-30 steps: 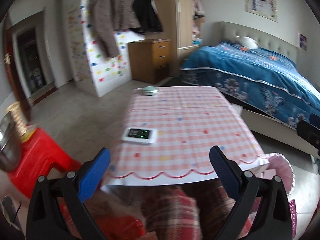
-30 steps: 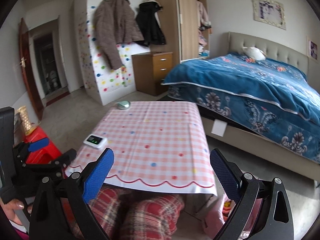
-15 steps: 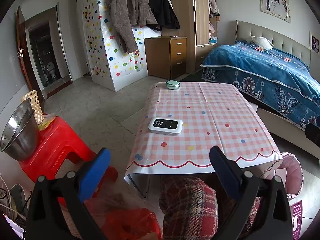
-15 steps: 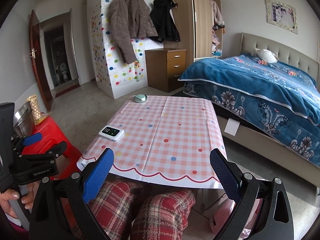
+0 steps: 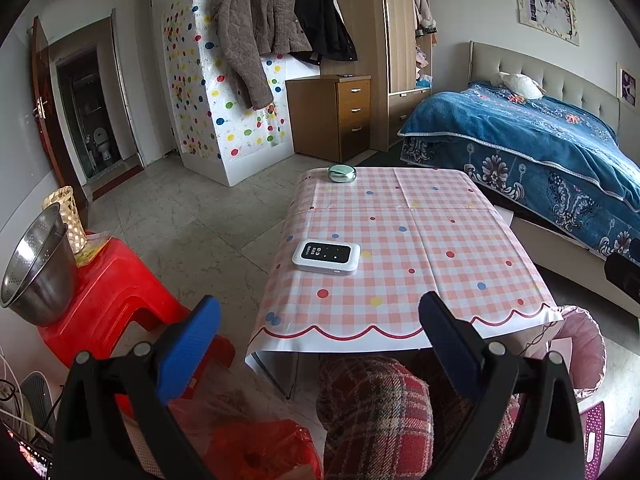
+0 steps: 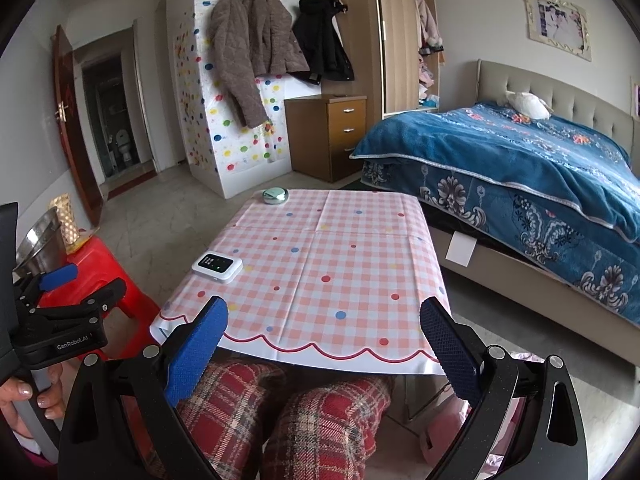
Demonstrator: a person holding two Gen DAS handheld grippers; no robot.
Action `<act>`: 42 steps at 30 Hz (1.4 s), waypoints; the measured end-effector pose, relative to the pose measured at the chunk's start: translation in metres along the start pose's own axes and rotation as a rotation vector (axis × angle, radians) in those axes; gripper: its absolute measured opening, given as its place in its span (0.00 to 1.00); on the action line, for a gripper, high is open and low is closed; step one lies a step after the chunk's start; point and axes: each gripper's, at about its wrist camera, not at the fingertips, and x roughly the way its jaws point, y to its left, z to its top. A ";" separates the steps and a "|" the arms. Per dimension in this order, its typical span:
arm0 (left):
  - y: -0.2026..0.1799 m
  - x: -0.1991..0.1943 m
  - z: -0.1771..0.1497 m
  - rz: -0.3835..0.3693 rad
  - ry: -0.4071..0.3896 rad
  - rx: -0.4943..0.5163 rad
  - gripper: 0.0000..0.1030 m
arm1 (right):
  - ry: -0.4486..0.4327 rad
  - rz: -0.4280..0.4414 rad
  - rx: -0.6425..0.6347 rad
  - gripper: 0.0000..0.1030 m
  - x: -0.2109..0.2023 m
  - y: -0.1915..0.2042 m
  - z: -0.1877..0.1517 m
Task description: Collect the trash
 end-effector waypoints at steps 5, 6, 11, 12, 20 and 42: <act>-0.002 0.001 0.000 0.000 0.004 0.001 0.93 | 0.000 -0.001 0.008 0.93 0.000 -0.003 -0.003; -0.002 0.001 0.000 0.000 0.004 0.001 0.93 | 0.000 -0.001 0.009 0.93 0.000 -0.004 -0.003; -0.004 0.003 -0.001 -0.003 0.008 0.001 0.93 | 0.000 -0.002 0.009 0.93 0.000 -0.004 -0.003; -0.004 0.003 -0.002 -0.003 0.008 0.002 0.93 | 0.000 -0.002 0.009 0.93 0.000 -0.004 -0.003; -0.003 0.003 -0.001 -0.003 0.005 -0.001 0.93 | 0.001 -0.003 0.010 0.93 -0.001 -0.005 -0.004; -0.002 0.002 -0.001 -0.003 0.002 0.000 0.94 | 0.000 -0.006 0.012 0.93 -0.001 -0.004 -0.003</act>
